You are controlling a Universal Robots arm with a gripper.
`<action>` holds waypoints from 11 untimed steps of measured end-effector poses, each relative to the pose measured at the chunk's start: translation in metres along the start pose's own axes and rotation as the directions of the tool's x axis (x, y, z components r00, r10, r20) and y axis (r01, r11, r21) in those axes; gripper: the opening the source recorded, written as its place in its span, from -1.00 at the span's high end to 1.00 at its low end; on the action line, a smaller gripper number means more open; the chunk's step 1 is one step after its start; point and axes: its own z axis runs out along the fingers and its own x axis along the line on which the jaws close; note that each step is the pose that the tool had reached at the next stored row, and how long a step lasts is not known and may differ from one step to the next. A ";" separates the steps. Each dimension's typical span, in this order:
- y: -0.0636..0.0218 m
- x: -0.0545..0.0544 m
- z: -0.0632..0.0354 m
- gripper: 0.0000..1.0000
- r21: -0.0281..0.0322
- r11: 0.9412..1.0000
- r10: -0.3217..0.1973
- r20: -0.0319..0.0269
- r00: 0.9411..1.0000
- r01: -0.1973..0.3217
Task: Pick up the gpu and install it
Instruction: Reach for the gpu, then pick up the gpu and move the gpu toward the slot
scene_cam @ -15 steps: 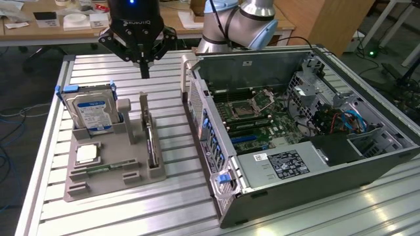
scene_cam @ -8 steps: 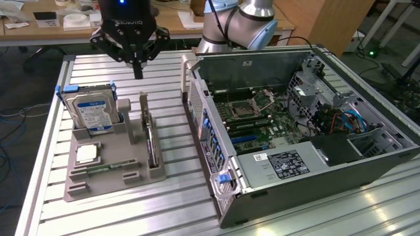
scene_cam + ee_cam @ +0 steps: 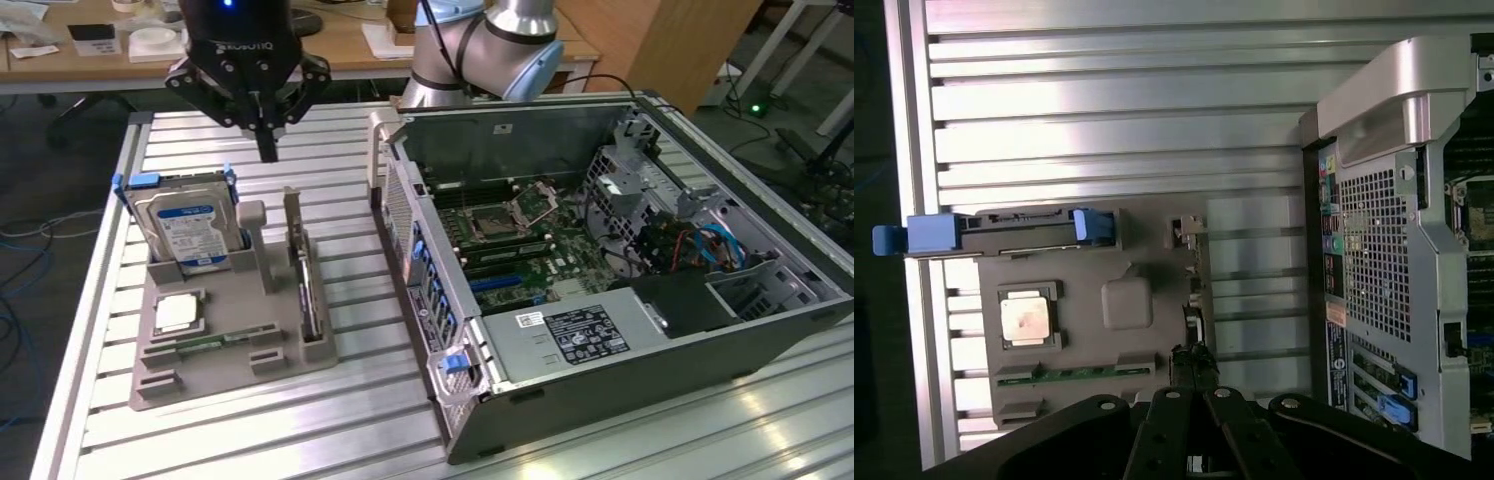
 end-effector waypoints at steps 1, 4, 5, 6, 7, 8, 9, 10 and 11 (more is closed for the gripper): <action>-0.0001 0.001 0.0000 0.79 0.000 1.000 0.000 0.000 1.000 0.000; -0.0001 0.001 0.0000 0.79 0.000 1.000 0.000 0.000 1.000 0.000; -0.0001 0.001 0.0000 0.79 0.000 1.000 0.000 0.000 1.000 0.000; -0.0001 0.001 0.0000 0.79 0.000 1.000 0.000 0.000 1.000 0.000; -0.0001 0.001 0.0000 0.79 0.000 1.000 0.000 0.000 1.000 0.000; -0.0001 0.001 0.0000 0.79 0.000 1.000 0.000 0.000 1.000 0.000; -0.0001 0.001 0.0000 0.79 0.000 1.000 0.000 0.000 1.000 0.000; -0.0001 0.001 0.0000 0.79 0.000 1.000 0.000 0.000 1.000 0.000; -0.0001 0.001 0.0000 0.79 0.000 1.000 0.000 0.000 1.000 0.000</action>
